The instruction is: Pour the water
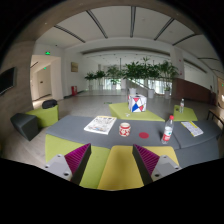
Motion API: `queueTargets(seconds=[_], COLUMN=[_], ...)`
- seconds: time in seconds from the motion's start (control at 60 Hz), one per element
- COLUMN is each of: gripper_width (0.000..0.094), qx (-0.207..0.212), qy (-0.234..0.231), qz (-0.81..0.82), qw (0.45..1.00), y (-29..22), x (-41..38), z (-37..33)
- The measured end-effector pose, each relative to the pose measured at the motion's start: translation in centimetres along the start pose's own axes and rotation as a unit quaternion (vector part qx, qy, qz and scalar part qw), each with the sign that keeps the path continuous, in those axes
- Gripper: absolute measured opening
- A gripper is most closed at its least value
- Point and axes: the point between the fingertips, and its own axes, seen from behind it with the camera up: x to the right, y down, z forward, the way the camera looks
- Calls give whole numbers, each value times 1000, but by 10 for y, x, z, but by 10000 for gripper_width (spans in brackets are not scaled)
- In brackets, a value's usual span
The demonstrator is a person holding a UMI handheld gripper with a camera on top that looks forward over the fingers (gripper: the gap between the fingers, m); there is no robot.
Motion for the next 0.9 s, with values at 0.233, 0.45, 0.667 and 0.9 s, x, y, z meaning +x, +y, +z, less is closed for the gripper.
queueTargets(seconds=[0.233,0.45,0.667,0.9], gripper_width=[854,856,846,820], qx=[-28,-30,-8,-10], qy=[51,145,187,186], qz=[15,5,6,23], qw=[998,989,982,982], y=[45,73,62,60], x=[101,268,386,432], z=[63,147,250,351])
